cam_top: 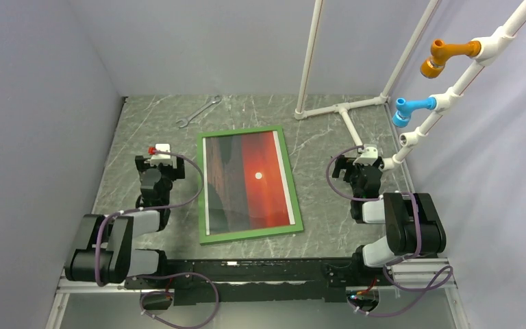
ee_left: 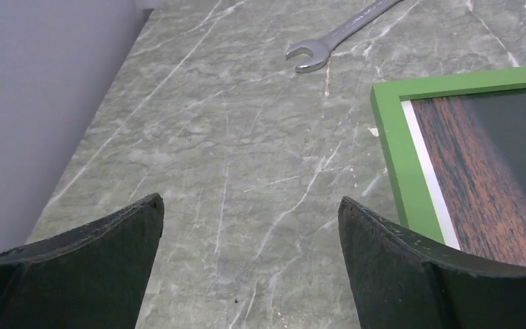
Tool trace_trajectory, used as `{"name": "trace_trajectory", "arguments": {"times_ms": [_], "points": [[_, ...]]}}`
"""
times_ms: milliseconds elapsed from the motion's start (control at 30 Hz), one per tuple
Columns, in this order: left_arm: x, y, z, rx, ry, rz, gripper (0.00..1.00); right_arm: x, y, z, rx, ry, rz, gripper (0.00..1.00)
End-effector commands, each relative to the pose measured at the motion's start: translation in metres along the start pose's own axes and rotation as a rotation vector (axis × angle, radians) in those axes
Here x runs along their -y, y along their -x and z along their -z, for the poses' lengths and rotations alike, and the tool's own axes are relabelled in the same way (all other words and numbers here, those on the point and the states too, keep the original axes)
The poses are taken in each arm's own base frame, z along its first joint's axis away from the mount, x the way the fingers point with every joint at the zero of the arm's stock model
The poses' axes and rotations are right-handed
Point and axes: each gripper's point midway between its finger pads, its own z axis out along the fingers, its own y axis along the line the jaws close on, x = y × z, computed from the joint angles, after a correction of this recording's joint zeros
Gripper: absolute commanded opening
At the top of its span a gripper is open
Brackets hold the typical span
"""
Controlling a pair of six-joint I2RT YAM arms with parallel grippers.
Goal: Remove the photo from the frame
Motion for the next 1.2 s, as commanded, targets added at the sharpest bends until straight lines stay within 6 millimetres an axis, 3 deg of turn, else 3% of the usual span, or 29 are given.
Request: {"name": "trace_trajectory", "arguments": {"times_ms": [0, 167, 333, 433, 567, 667, 767, 900, 967, 1067, 1167], "points": [[-0.003, 0.034, 0.007, 0.076, 0.046, -0.028, 0.99, 0.012, 0.022, -0.003, 0.081, -0.066, -0.007, 1.00], [-0.011, 0.069, 0.023, 0.097, 0.182, 0.091, 0.99, 0.013, 0.025, 0.000, 0.098, -0.080, 0.002, 1.00], [0.027, 0.107, 0.031, 0.141, 0.057, 0.170, 0.99, 0.015, 0.043, 0.018, 0.167, -0.199, 0.025, 1.00], [0.045, 0.136, 0.039, 0.226, 0.002, 0.148, 0.99, 0.006, 0.051, 0.016, 0.093, -0.262, 0.050, 1.00], [0.050, 0.164, 0.044, 0.233, -0.002, 0.239, 0.99, 0.001, 0.042, 0.020, -0.002, -0.354, 0.014, 1.00], [0.057, 0.176, 0.044, 0.156, -0.032, 0.299, 0.99, -0.022, 0.042, 0.023, -0.054, -0.309, 0.083, 1.00], [0.084, 0.191, 0.050, 0.077, -0.200, 0.220, 0.99, -0.046, 0.049, 0.031, -0.074, -0.232, 0.139, 1.00], [0.105, 0.195, 0.054, -0.011, -0.314, 0.172, 0.99, -0.057, 0.065, 0.045, -0.108, -0.247, -0.101, 1.00], [0.115, 0.193, 0.056, -0.038, -0.364, 0.163, 0.99, -0.054, 0.063, 0.056, -0.170, -0.270, -0.159, 1.00], [0.128, 0.193, 0.062, -0.043, -0.445, 0.173, 0.99, -0.076, 0.067, 0.060, -0.221, -0.131, -0.185, 1.00], [0.137, 0.196, 0.073, -0.009, -0.528, 0.171, 0.99, -0.086, 0.055, 0.068, -0.327, -0.081, -0.177, 1.00]]}}
